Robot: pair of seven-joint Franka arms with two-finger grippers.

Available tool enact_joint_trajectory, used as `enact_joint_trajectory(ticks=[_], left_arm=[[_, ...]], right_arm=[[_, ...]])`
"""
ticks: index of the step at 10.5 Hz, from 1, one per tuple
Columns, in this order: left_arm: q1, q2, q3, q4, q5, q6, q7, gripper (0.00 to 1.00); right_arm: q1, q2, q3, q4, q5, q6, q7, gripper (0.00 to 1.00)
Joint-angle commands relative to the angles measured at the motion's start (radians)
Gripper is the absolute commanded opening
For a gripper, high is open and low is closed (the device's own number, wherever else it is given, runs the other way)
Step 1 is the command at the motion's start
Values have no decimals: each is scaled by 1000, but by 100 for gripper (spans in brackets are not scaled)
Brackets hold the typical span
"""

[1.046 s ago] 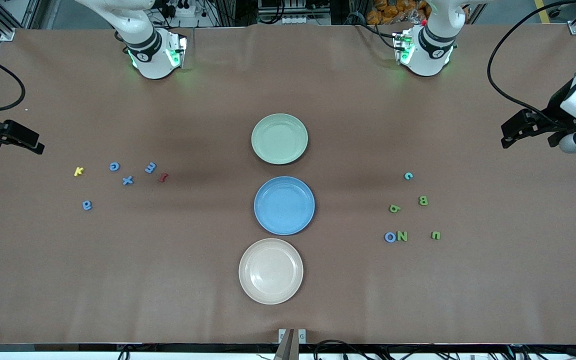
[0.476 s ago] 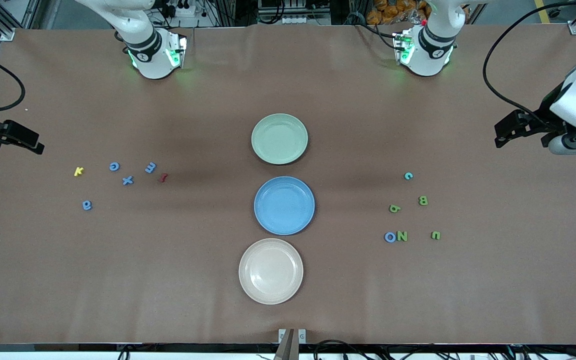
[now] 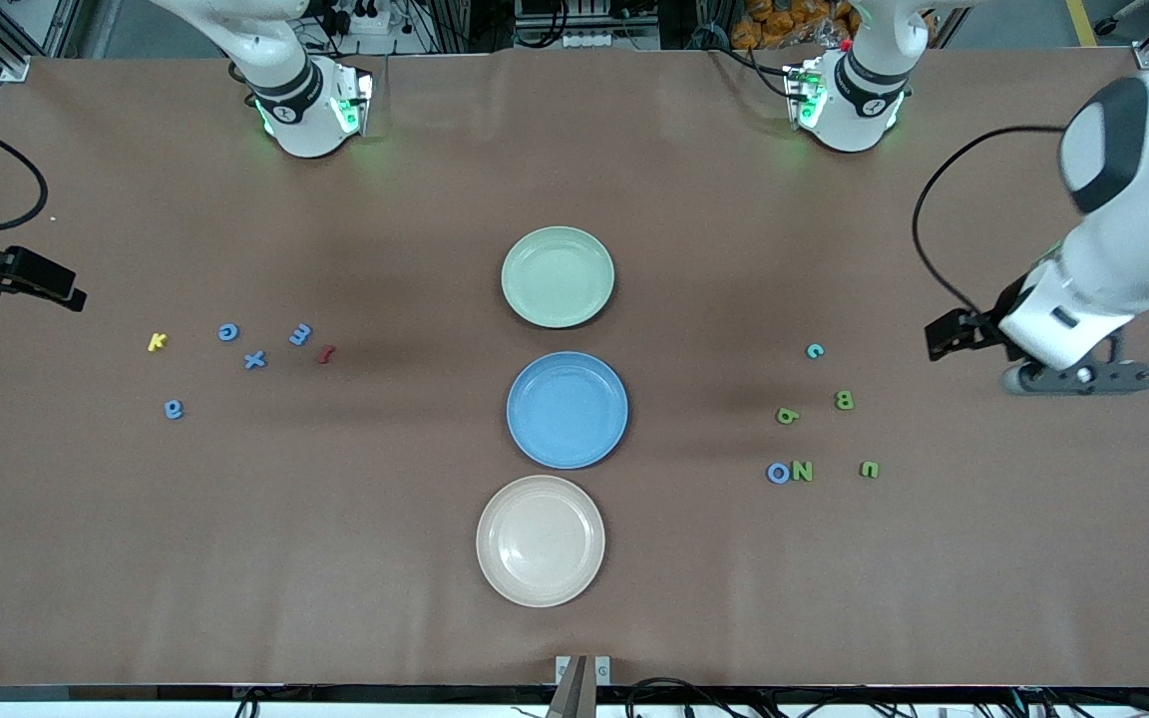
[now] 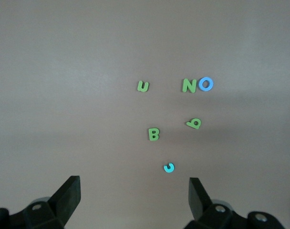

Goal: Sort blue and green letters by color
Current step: 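Lower the left gripper to green letters while the right gripper reaches blue ones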

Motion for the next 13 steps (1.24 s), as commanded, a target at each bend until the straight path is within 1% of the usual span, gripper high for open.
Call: enact_joint_trajectory(ticks=[1,2,3,4,5,7,10,11,12,13], left_arm=[[8,70,-2,-63,-8,91,4,100],[14,90,-2,-93,-6,144,4,100],[13,99,-2,-138,-6,216,3,100],[13,107,0,-185,-5,297,3,100],[13,127,1,-213,-2,345,3,99],[13,180,1,-219,58,391,3,90],[23,274,0,-224,63,503,-2,86],[22,283,0,-247,63,534,-8,86],[19,285,0,-277,63,568,-16,85],[16,294,0,-287,63,580,-20,84]], right_arm=[[-56,66,5,0,-7,3,-147,100],[-89,86,4,-20,5,37,-230,100],[-114,85,4,-87,5,101,-297,100],[-155,80,5,-174,5,196,-375,100],[-183,82,8,-260,7,304,-452,100],[-197,88,7,-413,4,518,-516,100],[-209,170,5,-524,-5,714,-598,100],[-233,198,5,-575,-10,808,-638,100],[-263,236,5,-604,-10,892,-701,100],[-270,263,5,-616,-10,945,-730,100]])
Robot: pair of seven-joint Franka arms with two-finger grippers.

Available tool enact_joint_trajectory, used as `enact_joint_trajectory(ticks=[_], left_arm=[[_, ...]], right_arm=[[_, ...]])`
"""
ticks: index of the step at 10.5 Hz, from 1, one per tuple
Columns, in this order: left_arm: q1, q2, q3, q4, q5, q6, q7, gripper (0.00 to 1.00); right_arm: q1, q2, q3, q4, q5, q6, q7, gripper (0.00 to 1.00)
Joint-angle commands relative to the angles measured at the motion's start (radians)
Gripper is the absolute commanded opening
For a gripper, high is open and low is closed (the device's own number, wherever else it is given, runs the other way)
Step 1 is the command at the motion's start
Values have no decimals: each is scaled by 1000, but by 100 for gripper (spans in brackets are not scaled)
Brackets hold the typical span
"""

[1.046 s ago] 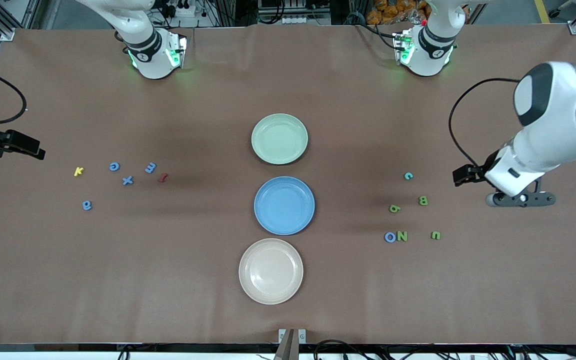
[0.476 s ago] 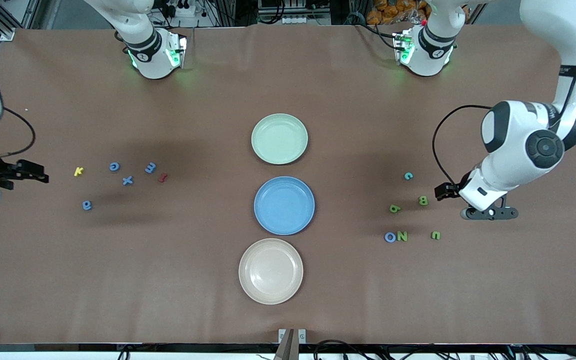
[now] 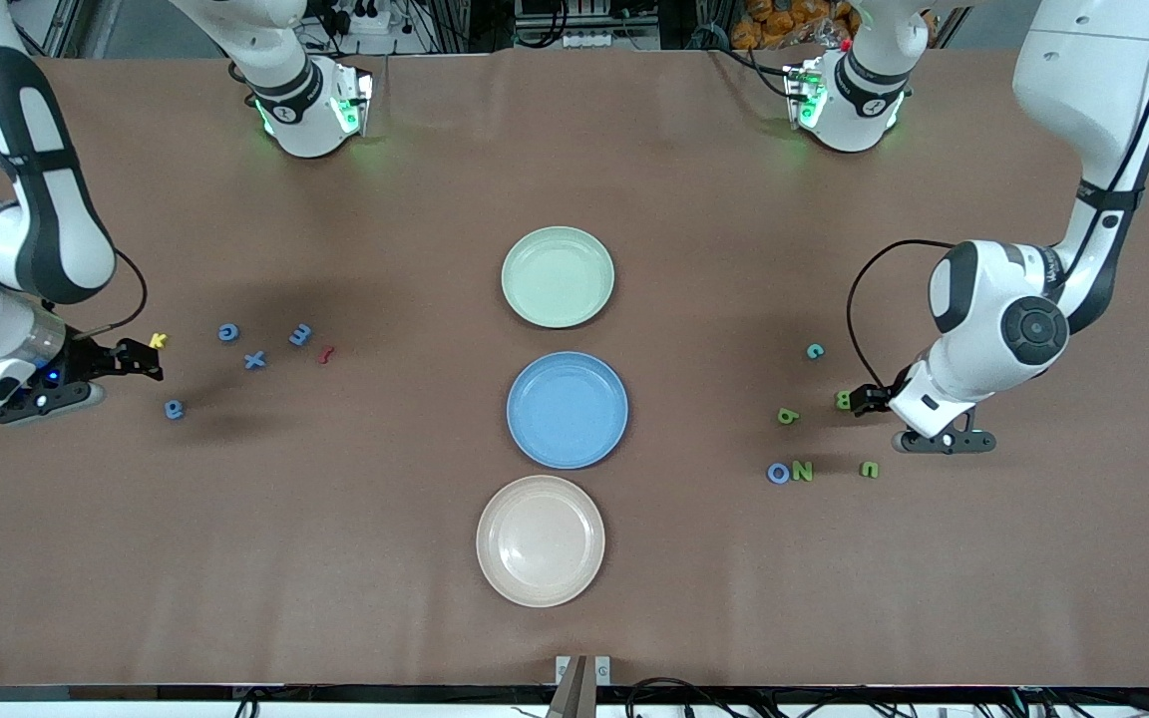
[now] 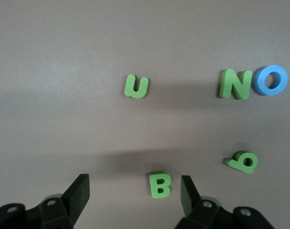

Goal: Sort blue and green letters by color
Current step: 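Lower the left gripper to green letters while the right gripper reaches blue ones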

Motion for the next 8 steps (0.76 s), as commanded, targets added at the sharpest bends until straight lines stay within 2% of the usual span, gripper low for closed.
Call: enact_joint_trajectory(ticks=[1,8], left_arm=[[2,13,-5,-44,26,66,-20,80],[-21,53,-5,-82,27,136,-23,74]], right_arm=[[-52,73,11,-43,-10,142,-97,100],[-35,206,3,-37,-16,296,-93,100]])
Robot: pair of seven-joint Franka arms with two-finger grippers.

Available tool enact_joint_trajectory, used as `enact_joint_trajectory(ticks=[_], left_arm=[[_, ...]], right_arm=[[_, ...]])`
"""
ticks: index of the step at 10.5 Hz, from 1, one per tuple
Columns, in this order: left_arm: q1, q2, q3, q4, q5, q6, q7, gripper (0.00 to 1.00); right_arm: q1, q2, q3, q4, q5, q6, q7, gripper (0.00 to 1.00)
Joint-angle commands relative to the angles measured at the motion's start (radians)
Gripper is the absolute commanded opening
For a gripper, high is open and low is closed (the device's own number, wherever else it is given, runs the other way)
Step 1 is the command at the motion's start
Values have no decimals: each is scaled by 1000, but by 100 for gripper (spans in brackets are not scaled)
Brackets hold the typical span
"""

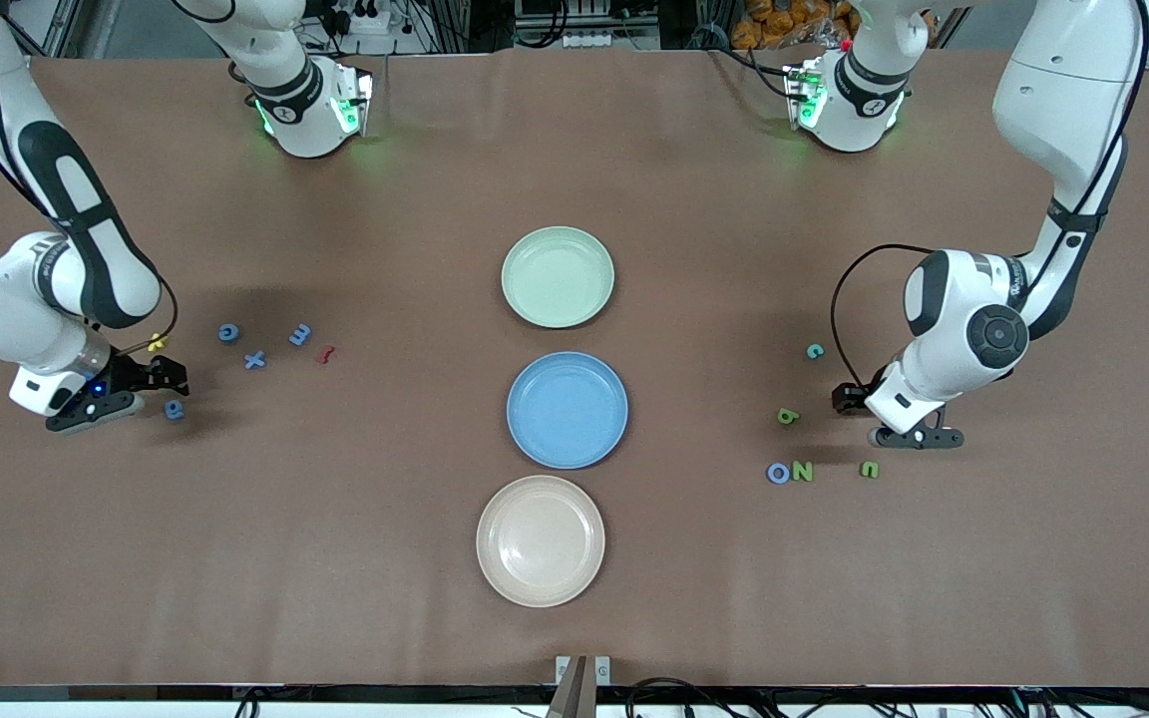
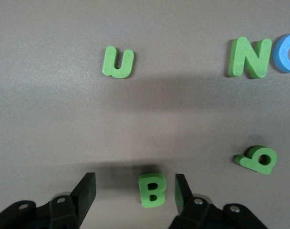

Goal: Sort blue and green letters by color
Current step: 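Lower the left gripper to green letters while the right gripper reaches blue ones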

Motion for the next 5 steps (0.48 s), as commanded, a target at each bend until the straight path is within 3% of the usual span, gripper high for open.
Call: enact_joint_trajectory(ticks=[1,3,5], left_arm=[[-13,-2,-2,-38,26,54,-22,72],[-15,6,-1,-40,27,54,-22,64],[-15,14,-1,-40,29,60,-22,60]], right_arm=[[21,25,-19,7,-12,20,0,100],[50,37,-51,5,-13,24,0,100],[73,43,-65,10,-42,34,0,55]])
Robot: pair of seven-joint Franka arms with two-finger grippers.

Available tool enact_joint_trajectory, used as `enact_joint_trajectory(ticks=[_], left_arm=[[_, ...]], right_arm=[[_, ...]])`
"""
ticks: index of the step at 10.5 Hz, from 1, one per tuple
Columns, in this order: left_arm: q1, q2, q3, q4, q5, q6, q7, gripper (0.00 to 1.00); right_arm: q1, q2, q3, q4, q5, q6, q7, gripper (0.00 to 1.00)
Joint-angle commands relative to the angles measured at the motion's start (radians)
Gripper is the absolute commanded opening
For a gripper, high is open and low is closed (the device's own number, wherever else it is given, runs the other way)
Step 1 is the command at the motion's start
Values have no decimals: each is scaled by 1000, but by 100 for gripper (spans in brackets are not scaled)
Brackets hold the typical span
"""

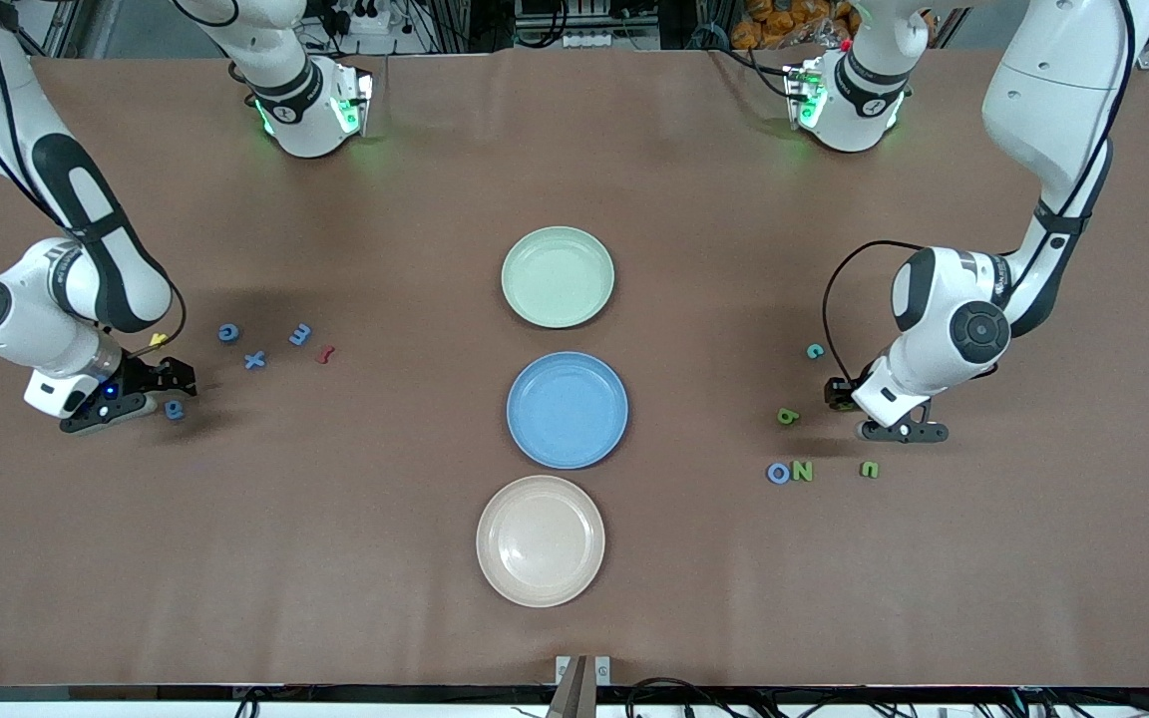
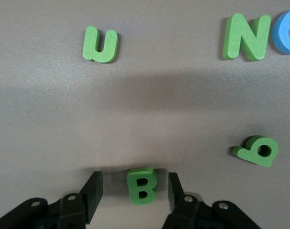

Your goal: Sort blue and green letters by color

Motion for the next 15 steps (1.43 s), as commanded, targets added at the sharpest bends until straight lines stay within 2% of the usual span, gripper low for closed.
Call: enact_joint_trajectory(ticks=[1,3,4,5,6,9,10,11,12,13,15], left_arm=[[-1,11,0,-6,42,23,-22,55],[-1,16,-2,-6,52,26,-22,39],[1,16,-2,-6,52,27,-22,24],[1,11,-2,-4,52,26,-29,4],[-1,4,-3,5,52,17,-64,0],[-60,-68,-6,37,53,-83,-158,0],[-83,-94,-8,39,52,-91,-167,0],[-120,-108,-15,46,50,-92,-202,0],[-149,-113,-41,49,50,-100,-274,0],[-184,-113,-72,57,50,-115,-355,0],[-267,-113,-91,68,52,-129,-454,0]], right_arm=[[34,18,-29,14,-43,19,5,55],[62,18,-36,20,-43,18,60,55],[67,19,-36,28,-43,18,72,55],[67,24,-36,31,-43,18,91,56],[67,25,-36,32,-43,19,95,56],[67,33,-36,31,-43,31,98,52],[67,33,-36,29,-43,35,98,40],[65,33,-39,29,-40,35,107,24],[67,33,-39,29,-38,35,124,16],[67,35,-39,29,-37,35,134,9],[65,33,-39,31,-35,32,160,2]])
